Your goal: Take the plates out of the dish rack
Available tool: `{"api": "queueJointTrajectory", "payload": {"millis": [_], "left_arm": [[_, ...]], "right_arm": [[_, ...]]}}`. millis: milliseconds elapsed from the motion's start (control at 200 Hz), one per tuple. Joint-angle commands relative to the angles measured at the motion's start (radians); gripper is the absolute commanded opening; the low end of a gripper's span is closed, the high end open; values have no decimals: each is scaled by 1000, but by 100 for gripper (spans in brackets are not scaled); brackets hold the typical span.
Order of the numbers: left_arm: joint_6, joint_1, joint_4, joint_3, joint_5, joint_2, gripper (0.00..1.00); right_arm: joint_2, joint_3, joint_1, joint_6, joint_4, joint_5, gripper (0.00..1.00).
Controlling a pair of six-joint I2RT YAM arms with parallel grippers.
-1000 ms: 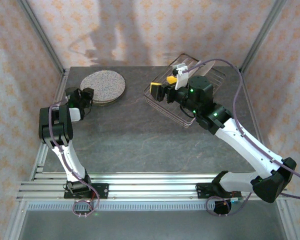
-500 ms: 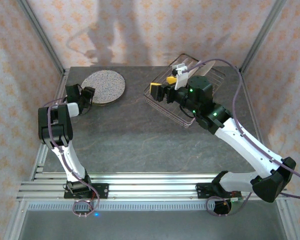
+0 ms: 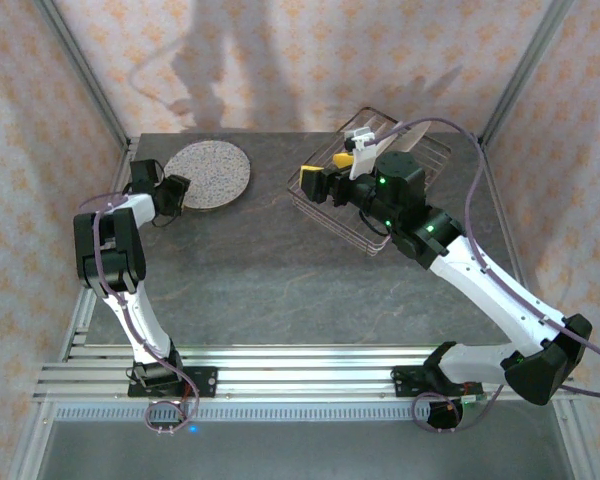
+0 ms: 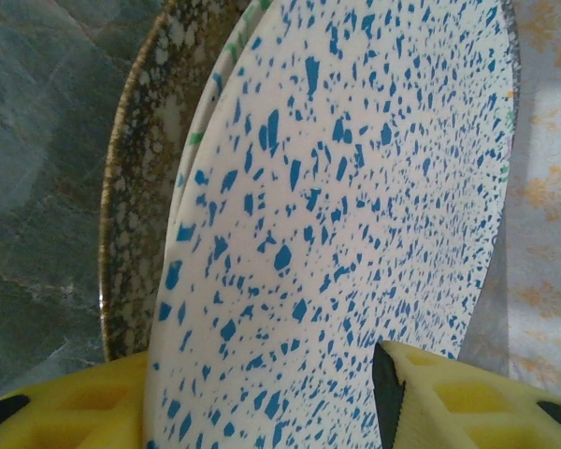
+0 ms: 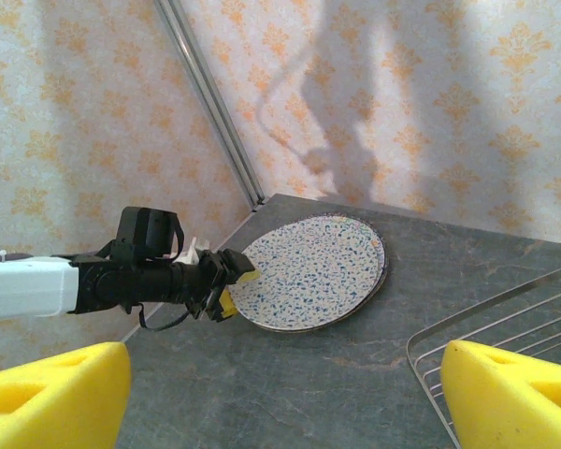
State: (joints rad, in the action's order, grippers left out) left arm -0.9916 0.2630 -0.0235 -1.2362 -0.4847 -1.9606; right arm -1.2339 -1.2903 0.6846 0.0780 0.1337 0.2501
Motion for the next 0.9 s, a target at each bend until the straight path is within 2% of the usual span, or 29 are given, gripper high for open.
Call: {"api": "queueJointTrajectory", "payload": {"millis": [0,95,896], "left_arm": [[34,11,-101,-44,46,1,55],[38,11,-152,-68,67,-1,59],[40,12,-259,-189,65,-60,62]], "right_arm": [[-5,-33,6,11,-11,-20,86],[-8,-35,6,11,-10,-18,86],[-13,-51,6,30,15,-35,86]]}}
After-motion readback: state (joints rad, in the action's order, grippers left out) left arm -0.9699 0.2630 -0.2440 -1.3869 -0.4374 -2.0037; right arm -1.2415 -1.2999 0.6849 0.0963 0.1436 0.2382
